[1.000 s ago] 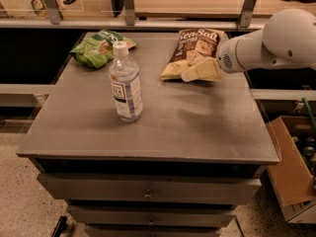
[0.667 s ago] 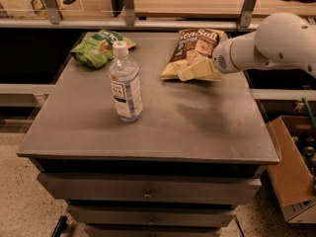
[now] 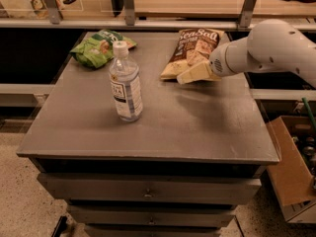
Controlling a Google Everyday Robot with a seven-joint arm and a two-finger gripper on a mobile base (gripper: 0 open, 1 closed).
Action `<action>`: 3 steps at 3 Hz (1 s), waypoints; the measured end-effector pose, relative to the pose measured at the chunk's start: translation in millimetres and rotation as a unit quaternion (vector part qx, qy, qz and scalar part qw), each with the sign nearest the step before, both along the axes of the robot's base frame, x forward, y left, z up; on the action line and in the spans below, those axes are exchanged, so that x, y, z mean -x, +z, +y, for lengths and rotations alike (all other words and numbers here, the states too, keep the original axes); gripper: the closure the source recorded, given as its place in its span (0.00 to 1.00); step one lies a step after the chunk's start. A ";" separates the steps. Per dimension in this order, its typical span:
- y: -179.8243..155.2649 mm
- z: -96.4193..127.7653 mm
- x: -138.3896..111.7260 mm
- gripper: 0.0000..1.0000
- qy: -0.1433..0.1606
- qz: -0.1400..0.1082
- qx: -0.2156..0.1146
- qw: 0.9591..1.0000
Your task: Move green rice chip bag near blue plastic bottle
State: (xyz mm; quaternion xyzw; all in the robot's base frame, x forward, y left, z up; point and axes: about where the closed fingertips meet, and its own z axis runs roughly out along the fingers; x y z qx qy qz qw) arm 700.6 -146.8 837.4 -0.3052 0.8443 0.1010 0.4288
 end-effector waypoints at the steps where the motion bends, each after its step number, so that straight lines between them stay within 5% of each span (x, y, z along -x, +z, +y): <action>1: -9.0 -3.2 -5.6 0.00 0.003 0.006 0.000 1.000; 3: -15.3 5.4 -19.0 0.38 0.028 0.005 -0.002 1.000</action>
Offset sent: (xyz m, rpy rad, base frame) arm 0.0246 -0.0020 -0.0211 0.0039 0.0191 0.0557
